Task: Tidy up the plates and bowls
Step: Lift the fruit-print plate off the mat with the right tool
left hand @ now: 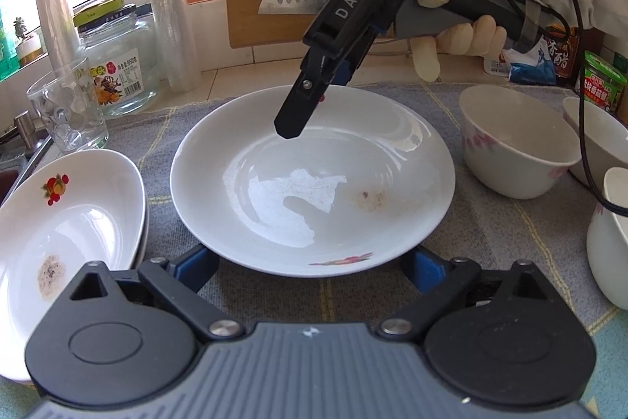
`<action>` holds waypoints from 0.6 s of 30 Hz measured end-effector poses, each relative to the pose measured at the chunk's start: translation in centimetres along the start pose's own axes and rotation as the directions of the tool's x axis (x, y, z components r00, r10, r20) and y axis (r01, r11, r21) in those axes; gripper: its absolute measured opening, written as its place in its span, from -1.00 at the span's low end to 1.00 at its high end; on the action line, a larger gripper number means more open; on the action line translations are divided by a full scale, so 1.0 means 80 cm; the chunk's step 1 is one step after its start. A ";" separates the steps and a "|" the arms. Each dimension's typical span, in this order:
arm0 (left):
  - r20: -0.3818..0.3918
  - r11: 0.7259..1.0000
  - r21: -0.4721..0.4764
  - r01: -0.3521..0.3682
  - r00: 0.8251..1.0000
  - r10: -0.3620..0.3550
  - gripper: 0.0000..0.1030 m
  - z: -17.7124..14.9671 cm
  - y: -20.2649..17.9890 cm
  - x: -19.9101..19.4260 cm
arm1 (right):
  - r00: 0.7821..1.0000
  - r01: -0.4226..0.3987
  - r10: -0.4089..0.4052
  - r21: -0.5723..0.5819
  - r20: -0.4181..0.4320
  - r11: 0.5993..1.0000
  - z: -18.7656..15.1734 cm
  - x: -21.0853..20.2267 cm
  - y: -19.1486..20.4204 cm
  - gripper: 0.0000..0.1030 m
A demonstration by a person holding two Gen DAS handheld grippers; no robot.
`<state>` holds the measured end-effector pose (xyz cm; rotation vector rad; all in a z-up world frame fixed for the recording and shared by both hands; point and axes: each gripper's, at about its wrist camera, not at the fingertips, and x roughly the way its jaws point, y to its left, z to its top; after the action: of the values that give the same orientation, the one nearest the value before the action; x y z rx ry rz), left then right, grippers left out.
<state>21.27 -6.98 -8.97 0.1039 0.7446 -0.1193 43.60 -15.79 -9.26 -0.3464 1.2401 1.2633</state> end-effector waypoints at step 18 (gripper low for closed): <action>0.024 0.999 -0.003 0.051 0.998 -0.051 0.89 0.005 -0.001 -0.048 | 0.998 0.054 -0.054 -0.029 0.020 0.998 -0.003 -0.028 0.048 0.65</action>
<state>18.73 -6.82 -6.10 0.0800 0.7233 -0.1674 40.70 -15.80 -5.90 -0.3857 1.1891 1.2369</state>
